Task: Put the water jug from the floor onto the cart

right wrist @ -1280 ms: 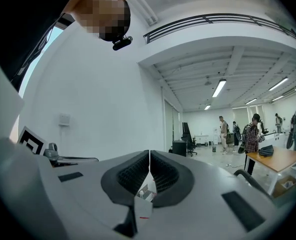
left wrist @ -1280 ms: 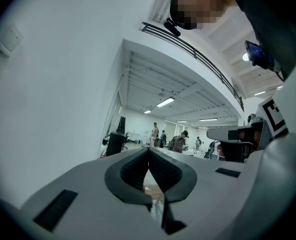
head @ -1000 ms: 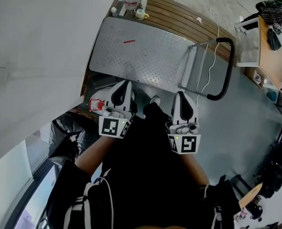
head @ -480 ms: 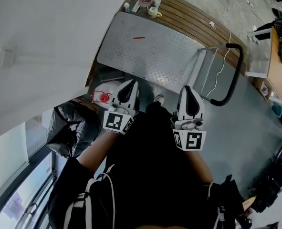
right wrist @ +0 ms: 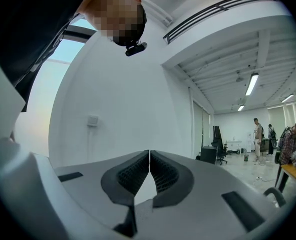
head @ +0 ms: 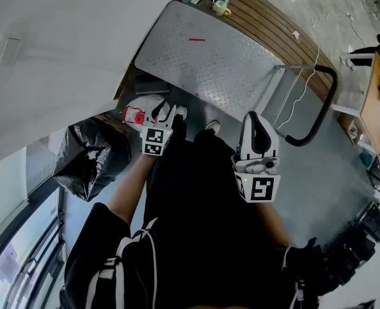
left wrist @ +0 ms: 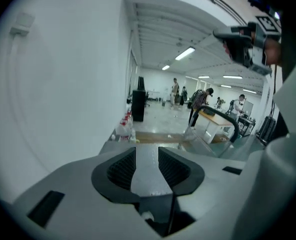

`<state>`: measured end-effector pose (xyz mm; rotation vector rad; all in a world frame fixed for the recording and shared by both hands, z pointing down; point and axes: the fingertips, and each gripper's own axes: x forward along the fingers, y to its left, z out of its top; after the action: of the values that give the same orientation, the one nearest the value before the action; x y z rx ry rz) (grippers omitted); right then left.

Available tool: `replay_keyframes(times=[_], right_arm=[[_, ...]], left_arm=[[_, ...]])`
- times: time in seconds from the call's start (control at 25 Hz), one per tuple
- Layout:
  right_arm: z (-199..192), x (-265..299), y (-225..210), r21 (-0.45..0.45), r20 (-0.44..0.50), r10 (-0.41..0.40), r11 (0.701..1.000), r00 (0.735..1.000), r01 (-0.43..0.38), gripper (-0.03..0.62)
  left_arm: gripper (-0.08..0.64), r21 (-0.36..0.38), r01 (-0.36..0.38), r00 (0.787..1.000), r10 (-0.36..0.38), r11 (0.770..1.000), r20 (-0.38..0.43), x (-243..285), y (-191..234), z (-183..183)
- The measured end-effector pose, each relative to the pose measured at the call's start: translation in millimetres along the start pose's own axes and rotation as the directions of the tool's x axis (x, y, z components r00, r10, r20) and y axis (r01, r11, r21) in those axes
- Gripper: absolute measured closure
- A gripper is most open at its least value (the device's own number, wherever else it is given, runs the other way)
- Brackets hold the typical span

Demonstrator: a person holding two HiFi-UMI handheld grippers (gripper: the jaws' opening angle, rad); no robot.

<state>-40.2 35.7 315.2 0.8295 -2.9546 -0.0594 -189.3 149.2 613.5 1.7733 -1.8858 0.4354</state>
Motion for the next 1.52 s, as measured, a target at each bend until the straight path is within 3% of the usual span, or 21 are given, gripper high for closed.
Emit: replay_keyframes(times=[0.16,0.36,0.44,0.6,0.72,0.8,1.2,1.32,1.44,1.52], right_arm=[[1.1,4.9,6.6,-0.017,-0.019,-0.011,1.0,1.0,0.011,0.572],[-3.8,8.7,20.9,-0.029,-0.056,-0.042,0.999,0.998,0.04,0.572],[-5.8,7.8,25.7,-0.036,-0.07,-0.055,0.998,0.996,0.053,0.572],[-15.4,0.3,29.2,-0.033,-0.107,-0.101,0.995,0.989,0.098,0.572],[-23.6,-11.4,27.6,-0.037,-0.142,-0.145,0.989,0.979,0.142,0.572],[-30.9,-18.0,26.2,-0.037,-0.165,-0.165,0.986,0.972,0.161,0.572],[-88.8,-20.8,42.7,0.016,-0.243,-0.109,0.993,0.964,0.116,0.572],[-99.8,-19.3,40.4,0.016,-0.24,-0.134,0.99,0.962,0.142,0.572],[-107.1,-15.5,40.4,0.025,-0.23,-0.143,0.988,0.963,0.152,0.572],[-110.1,-13.9,40.0,0.023,-0.221,-0.145,0.988,0.965,0.153,0.572]], left_arm=[[0.413,-0.017,0.055,0.971,-0.057,0.998,-0.232,6.6,11.8,-89.9],[0.411,-0.126,0.044,0.92,-0.089,0.991,-0.381,3.9,37.7,-158.3],[0.411,-0.18,0.015,0.878,-0.099,0.984,-0.468,4.0,51.5,-191.7],[0.411,-0.303,-0.033,0.771,-0.169,0.952,-0.614,5.4,71.3,-268.3],[0.411,-0.3,-0.009,0.715,-0.203,0.954,-0.669,9.9,72.7,-299.0],[0.411,-0.305,0.008,0.689,-0.226,0.952,-0.689,13.4,70.3,-310.8],[0.411,-0.282,0.036,0.647,-0.237,0.959,-0.725,49.3,62.9,-365.0],[0.411,-0.279,0.03,0.651,-0.23,0.96,-0.723,60.0,63.5,-376.1],[0.413,-0.21,0.048,0.681,-0.185,0.977,-0.709,72.5,72.7,-377.0],[0.413,-0.19,0.062,0.681,-0.18,0.98,-0.709,77.5,74.0,-384.4]])
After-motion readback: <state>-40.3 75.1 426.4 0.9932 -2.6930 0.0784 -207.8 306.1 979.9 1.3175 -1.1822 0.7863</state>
